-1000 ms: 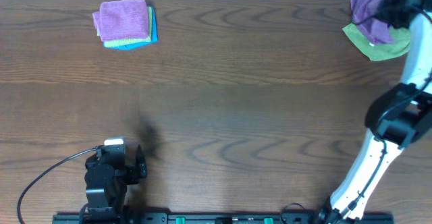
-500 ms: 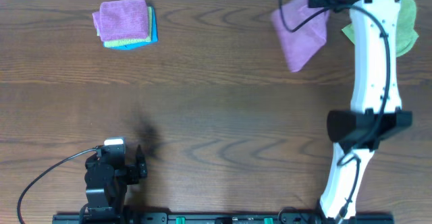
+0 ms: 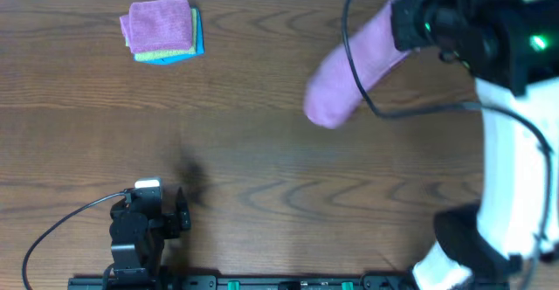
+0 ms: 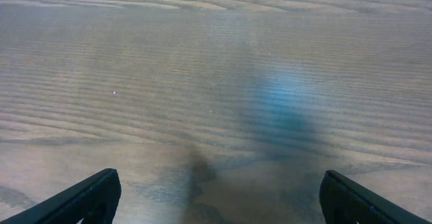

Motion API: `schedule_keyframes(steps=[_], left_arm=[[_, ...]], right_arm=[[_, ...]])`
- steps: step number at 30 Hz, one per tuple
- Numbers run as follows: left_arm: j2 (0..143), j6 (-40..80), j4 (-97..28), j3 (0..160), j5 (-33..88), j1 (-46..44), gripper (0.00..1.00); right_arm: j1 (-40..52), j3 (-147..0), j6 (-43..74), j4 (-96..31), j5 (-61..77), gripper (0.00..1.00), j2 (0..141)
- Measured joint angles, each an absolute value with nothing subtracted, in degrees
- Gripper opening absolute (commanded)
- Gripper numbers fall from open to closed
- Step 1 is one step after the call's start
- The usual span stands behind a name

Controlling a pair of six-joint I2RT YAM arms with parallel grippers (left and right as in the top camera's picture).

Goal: Fold the cloth
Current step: 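Grasp the purple cloth with the right gripper and drag it toward center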

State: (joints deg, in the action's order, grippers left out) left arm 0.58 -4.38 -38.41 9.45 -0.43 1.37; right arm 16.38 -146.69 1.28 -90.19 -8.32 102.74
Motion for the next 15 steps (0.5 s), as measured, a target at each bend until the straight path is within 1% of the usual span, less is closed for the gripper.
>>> schedule_keyframes(steps=[5,7,12,15], left_arm=[[0.6,-4.4,-38.4,9.5,-0.4,1.4,0.95],[0.6,-4.4,-38.4,9.5,-0.4,1.4,0.95],[0.6,-4.4,-38.5,9.5,-0.4,1.4,0.95],[0.6,-4.4,-38.4,9.5,-0.4,1.4,0.95]], right_arm=[[16.4,-133.1,2.4,-88.4,-10.7,0.02,90.0],[16.4,-125.6,2.6,-86.1,-11.3,0.02,83.9],[16.4,-101.5,4.1,-82.4,-12.5,0.02,63.4],[16.4,-92.9,5.3,-81.3,-12.2,0.02,55.7]])
